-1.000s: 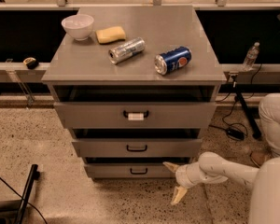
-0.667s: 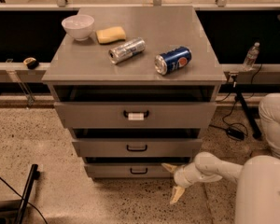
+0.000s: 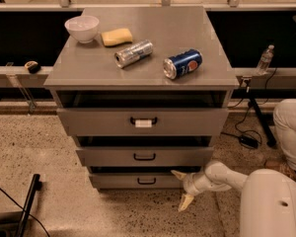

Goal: Open bottom drawer

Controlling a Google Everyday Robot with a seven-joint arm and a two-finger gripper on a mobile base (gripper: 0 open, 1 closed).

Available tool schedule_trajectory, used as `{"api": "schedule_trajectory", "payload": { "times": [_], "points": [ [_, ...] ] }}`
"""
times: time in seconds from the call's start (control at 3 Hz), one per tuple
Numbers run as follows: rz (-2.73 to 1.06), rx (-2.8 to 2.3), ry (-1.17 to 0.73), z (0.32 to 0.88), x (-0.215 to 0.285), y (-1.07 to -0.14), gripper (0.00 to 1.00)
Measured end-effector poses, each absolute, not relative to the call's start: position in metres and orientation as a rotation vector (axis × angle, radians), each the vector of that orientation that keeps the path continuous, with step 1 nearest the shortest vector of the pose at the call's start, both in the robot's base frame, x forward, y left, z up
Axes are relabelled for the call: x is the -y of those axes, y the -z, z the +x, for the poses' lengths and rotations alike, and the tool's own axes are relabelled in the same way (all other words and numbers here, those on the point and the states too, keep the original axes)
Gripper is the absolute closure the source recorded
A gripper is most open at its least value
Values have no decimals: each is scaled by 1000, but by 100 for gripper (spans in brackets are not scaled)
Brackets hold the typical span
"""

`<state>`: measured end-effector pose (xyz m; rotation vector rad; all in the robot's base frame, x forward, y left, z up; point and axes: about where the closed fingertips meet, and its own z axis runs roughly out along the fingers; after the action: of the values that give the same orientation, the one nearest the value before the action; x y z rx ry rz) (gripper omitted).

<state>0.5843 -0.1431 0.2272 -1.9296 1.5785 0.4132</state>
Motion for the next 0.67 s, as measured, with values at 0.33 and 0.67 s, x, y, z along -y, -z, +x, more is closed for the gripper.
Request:
{"api": "schedule_trajectory", "payload": {
  "times": [0.33,0.67],
  "points": [
    [-1907,-1625,-376,605,144,-218,0],
    [-1880,-1664,-369,622,144,-210,0]
  ]
}}
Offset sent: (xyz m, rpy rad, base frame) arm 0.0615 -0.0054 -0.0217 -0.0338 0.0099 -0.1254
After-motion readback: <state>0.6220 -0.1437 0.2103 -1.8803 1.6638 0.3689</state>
